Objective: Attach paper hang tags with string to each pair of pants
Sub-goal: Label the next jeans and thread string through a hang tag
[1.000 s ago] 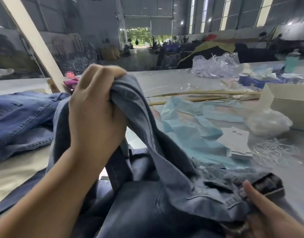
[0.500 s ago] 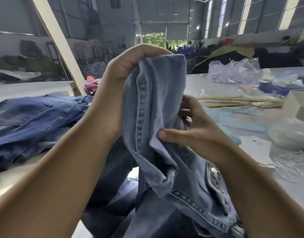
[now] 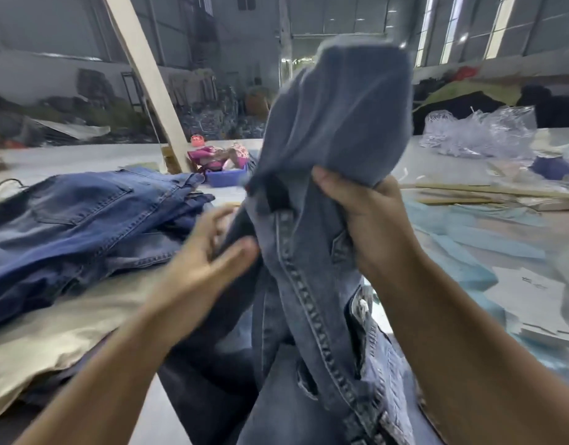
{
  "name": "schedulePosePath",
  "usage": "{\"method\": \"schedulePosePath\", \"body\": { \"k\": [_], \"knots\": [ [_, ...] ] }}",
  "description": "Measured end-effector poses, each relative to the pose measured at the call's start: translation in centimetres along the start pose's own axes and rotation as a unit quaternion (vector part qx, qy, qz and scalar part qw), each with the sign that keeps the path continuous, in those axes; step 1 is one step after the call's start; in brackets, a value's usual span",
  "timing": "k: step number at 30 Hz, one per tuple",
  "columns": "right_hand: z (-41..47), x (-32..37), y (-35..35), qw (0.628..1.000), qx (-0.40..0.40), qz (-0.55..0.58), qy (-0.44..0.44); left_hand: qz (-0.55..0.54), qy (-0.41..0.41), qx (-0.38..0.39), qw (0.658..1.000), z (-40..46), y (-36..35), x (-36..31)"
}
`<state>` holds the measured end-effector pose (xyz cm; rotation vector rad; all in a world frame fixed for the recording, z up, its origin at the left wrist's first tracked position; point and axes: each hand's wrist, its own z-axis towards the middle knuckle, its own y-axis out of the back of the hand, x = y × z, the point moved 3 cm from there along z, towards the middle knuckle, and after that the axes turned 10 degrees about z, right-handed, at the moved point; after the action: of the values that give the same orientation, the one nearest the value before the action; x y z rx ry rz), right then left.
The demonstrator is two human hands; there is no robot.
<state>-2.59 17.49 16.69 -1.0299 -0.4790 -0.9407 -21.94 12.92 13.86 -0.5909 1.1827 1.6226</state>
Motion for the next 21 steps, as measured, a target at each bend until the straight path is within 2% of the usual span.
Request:
{"method": "schedulePosePath", "body": {
  "k": [2,3,7,9,13,14,16,17,18,19,21],
  "knots": [
    [0.4,0.7,-0.9,0.999,-0.012,0.016,0.026,-0.015,-0.002,0.094,0.995,-2.7,-2.1,1.8],
    [0.5,0.9,-1.7,0.999,-0.005,0.015,0.044,-0.020,-0.010,0.110,0.994,-3.4,-3.2,2.1],
    [1.0,2.0,-4.4,0.995,-0.014,0.017,0.100,-0.073,-0.016,0.070,0.995,-2.4,-4.1,1.7],
    [1.6,2.4,-4.6,0.993,-0.034,0.033,0.111,-0.100,0.012,0.057,0.993,-1.7,-3.1,2.2],
    [2.5,2.9,-4.2,0.988,-0.077,0.060,0.121,-0.120,0.121,0.129,0.977,-1.9,-1.2,4.6],
    [2.6,3.0,-3.9,0.986,-0.089,0.070,0.121,-0.092,0.131,0.120,0.980,-2.0,-0.4,5.2],
    [2.8,3.2,-3.2,0.983,-0.112,0.086,0.115,0.029,0.117,0.028,0.992,-1.5,1.7,6.1],
    [2.9,3.2,-2.8,0.982,-0.120,0.088,0.113,0.067,0.113,-0.017,0.991,-1.4,2.5,6.2],
    [2.9,3.3,-2.5,0.982,-0.125,0.087,0.112,0.072,0.103,-0.027,0.992,-1.5,2.7,6.2],
    [2.9,3.4,-2.3,0.981,-0.130,0.085,0.115,0.047,0.080,-0.002,0.996,-1.6,2.1,5.9],
    [2.8,3.5,-2.4,0.980,-0.137,0.087,0.119,-0.031,0.040,0.096,0.994,-2.6,-0.8,4.5]
  ]
}}
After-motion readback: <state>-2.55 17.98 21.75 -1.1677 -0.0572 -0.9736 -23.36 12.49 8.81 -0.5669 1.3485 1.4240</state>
